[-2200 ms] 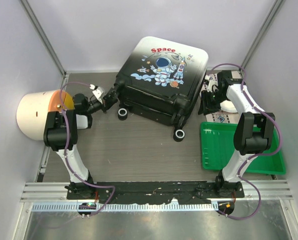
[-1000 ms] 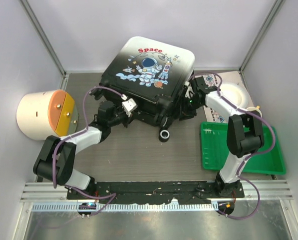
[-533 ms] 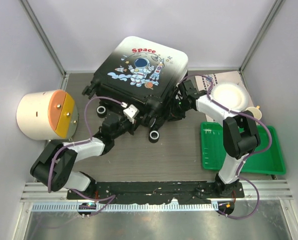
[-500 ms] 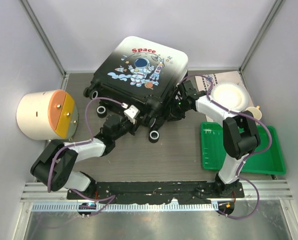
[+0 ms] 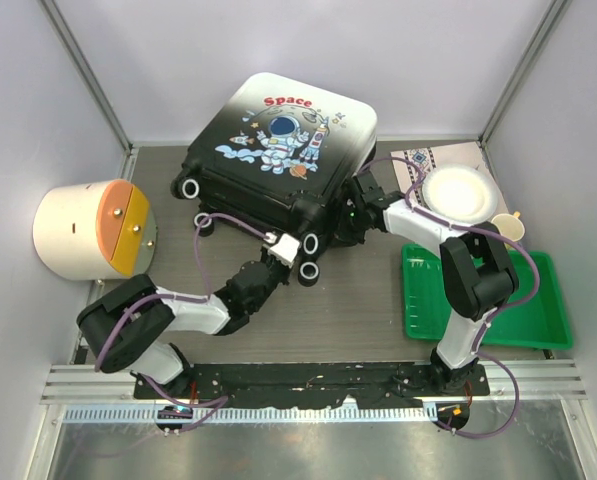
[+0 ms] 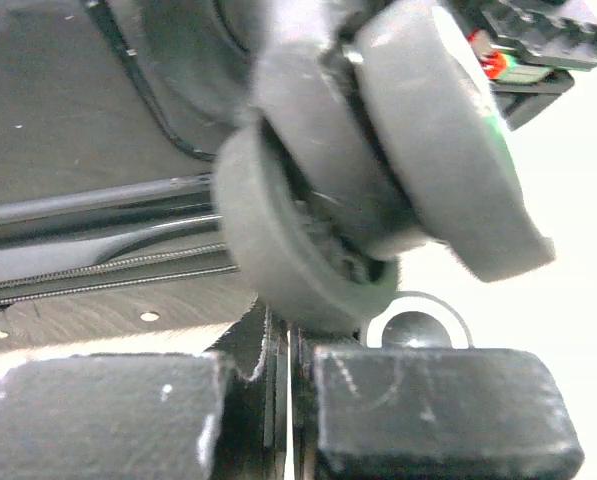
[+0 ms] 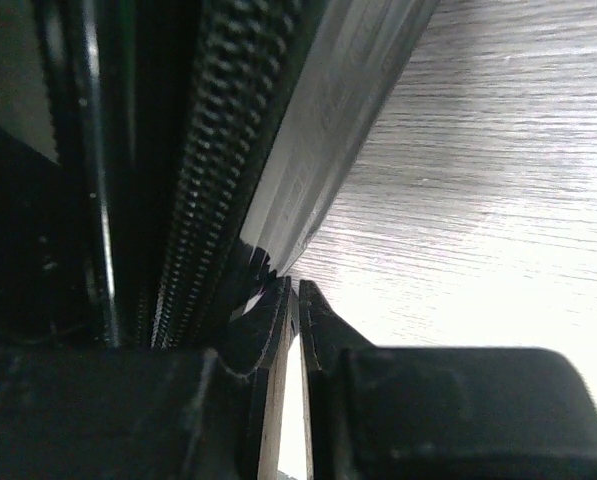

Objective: Open, take out, and arrange the luggage

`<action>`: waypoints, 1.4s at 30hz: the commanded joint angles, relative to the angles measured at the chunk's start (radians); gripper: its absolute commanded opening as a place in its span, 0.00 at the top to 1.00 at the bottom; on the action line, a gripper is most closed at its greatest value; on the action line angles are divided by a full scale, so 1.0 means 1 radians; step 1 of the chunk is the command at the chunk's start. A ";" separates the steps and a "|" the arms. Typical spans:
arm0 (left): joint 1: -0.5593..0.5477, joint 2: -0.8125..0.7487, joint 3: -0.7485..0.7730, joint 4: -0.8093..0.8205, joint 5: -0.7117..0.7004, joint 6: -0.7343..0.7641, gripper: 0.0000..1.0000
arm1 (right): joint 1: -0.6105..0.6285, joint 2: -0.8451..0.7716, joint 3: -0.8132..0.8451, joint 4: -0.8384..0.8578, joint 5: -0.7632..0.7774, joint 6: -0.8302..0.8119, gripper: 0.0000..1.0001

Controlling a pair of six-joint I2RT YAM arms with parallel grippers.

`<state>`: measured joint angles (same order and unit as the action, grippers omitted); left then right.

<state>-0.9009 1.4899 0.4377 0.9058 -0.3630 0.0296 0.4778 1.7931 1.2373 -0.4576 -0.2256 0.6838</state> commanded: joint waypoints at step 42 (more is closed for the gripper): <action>0.262 -0.658 0.455 -1.258 0.621 0.065 0.44 | -0.064 -0.133 -0.042 0.425 -0.169 -0.328 0.69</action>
<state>-0.7967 0.9062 0.7906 0.1814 0.2081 0.1501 0.3882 1.6798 1.2205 -0.1005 -0.4496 0.3199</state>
